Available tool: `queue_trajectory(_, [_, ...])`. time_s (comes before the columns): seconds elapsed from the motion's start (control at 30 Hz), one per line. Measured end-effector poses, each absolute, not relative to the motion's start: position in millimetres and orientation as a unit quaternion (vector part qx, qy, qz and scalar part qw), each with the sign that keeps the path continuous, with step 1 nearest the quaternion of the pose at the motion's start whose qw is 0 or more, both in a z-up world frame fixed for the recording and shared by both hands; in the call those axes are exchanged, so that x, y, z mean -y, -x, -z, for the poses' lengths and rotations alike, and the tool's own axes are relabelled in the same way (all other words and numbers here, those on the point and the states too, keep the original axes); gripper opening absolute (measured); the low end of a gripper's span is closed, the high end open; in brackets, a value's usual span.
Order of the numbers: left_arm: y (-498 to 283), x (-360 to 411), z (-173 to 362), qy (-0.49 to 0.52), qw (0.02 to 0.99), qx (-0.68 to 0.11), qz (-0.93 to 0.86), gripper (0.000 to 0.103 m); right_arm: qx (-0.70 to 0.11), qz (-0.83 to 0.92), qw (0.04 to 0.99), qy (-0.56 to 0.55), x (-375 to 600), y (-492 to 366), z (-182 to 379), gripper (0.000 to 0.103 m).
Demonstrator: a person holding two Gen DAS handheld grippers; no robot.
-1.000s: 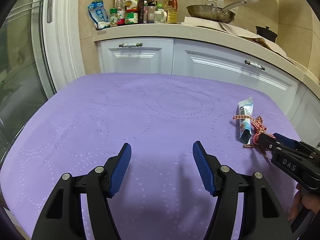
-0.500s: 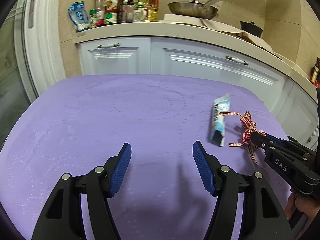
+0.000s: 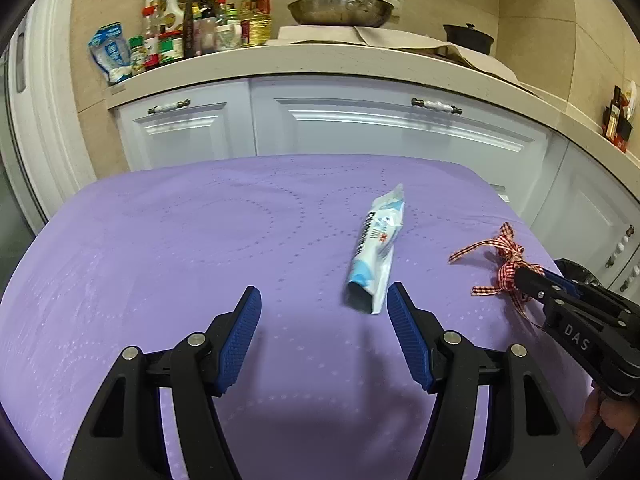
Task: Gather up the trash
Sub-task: 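Close the right tool on the checked ribbon while the left grasps the white tube, then lift the white tube and ribbon and carry both over the black bin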
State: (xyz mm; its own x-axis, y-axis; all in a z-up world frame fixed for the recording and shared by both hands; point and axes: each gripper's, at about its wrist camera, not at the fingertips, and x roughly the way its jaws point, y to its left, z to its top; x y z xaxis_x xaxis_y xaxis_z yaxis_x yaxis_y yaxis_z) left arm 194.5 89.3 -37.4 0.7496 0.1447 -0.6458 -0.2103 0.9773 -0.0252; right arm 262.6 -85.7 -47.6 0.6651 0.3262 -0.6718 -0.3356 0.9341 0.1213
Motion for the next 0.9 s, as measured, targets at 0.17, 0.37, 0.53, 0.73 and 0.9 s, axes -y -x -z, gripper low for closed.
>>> queue_trajectory(0.17, [-209.3, -81.3, 42.4, 0.039, 0.932, -0.349, -0.093, 0.064, -0.366, -0.179, 0.913, 0.0, 94.6, -269.8, 46.9, 0.019])
queue_trajectory(0.37, [-223.2, -79.7, 48.1, 0.041, 0.927, -0.36, -0.094, 0.064, -0.368, -0.183, 0.912, -0.004, 99.6, -277.4, 47.4, 0.019])
queue_trajectory(0.53, [-230.6, -76.6, 52.5, 0.04, 0.924, -0.369, -0.09, 0.064, -0.368, -0.185, 0.911, -0.008, 101.2, -280.5, 48.0, 0.019])
queue_trajectory(0.73, [-235.4, -73.2, 60.1, 0.035, 0.919, -0.385, -0.078, 0.04, -0.369, -0.187, 0.91, -0.008, 102.1, -280.9, 48.5, 0.019])
queue_trajectory(0.9, [-236.2, -70.6, 61.9, 0.032, 0.917, -0.391, -0.068, 0.014, -0.37, -0.186, 0.91, -0.007, 101.0, -280.3, 48.5, 0.019])
